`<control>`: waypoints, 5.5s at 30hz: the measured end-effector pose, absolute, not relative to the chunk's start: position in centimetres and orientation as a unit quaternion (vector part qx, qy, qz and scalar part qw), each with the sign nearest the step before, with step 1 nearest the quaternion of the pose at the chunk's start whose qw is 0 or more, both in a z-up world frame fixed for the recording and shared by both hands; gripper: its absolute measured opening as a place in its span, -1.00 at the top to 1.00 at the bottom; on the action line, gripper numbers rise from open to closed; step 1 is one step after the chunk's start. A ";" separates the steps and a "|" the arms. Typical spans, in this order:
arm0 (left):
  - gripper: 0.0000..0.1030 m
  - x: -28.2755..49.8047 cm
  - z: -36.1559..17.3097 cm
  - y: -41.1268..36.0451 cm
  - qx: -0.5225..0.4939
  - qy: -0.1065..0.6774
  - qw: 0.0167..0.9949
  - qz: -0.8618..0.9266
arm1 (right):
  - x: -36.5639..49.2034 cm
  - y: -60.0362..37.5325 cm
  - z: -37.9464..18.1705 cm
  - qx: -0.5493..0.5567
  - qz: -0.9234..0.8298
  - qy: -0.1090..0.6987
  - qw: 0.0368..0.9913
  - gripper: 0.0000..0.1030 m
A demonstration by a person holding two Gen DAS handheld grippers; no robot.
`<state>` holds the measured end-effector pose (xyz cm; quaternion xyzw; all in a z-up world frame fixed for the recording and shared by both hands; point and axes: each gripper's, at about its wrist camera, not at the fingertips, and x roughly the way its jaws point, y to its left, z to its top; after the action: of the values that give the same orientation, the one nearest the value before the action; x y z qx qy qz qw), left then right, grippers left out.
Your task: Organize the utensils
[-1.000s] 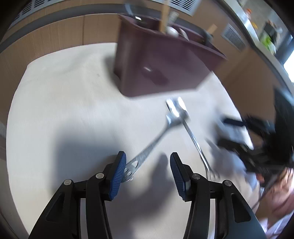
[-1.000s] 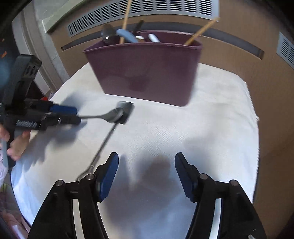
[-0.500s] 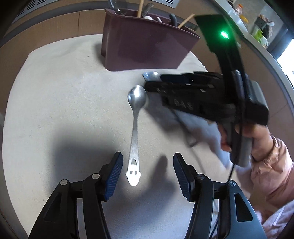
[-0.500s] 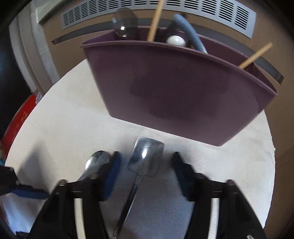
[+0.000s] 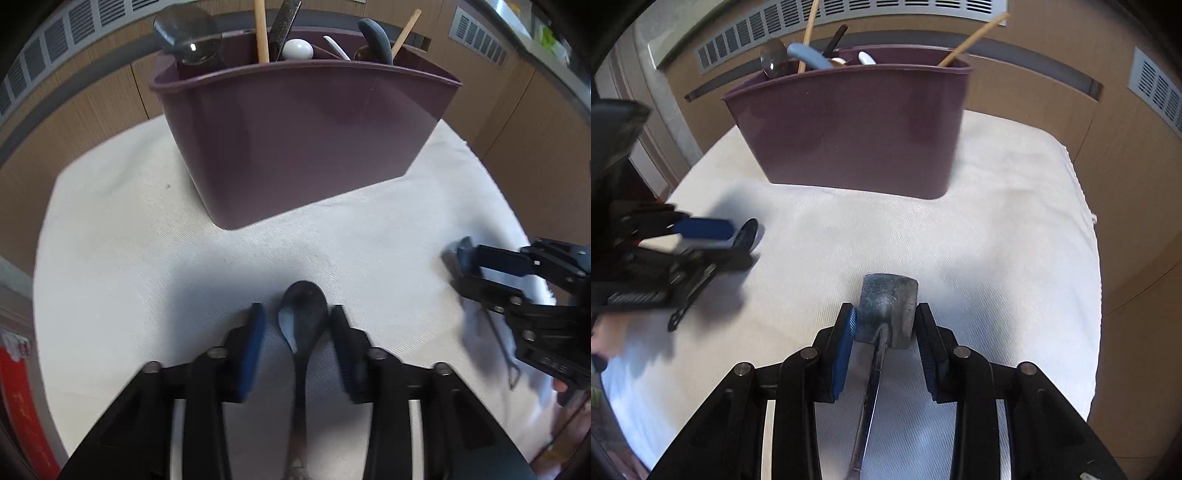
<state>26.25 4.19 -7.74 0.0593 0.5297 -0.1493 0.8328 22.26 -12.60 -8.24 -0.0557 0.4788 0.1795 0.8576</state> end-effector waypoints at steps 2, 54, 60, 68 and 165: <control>0.44 25.9 -7.6 4.3 0.053 0.526 0.836 -0.147 | 22.1 -12.8 -8.1 -0.048 0.184 0.473 0.860 0.42; 0.44 30.5 11.8 7.8 -0.077 0.215 0.962 -0.152 | 29.8 -11.3 12.4 -0.029 0.145 0.166 0.975 0.43; 0.44 32.4 6.8 7.0 -0.076 0.260 0.951 -0.150 | 32.4 -10.8 7.7 -0.046 0.132 0.212 0.967 0.42; 0.37 32.6 2.2 6.8 -0.082 0.315 0.936 -0.138 | 33.2 -10.4 2.3 -0.043 0.142 0.290 0.946 0.40; -0.97 5.6 1.3 3.6 -0.014 0.278 0.960 -0.011 | 7.2 -15.8 2.0 -0.020 0.070 0.275 0.959 -1.00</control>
<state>5.59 3.60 1.31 -0.0140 0.2780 -0.0110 0.9604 7.23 -15.76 2.03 -0.0201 0.2748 0.0695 0.9588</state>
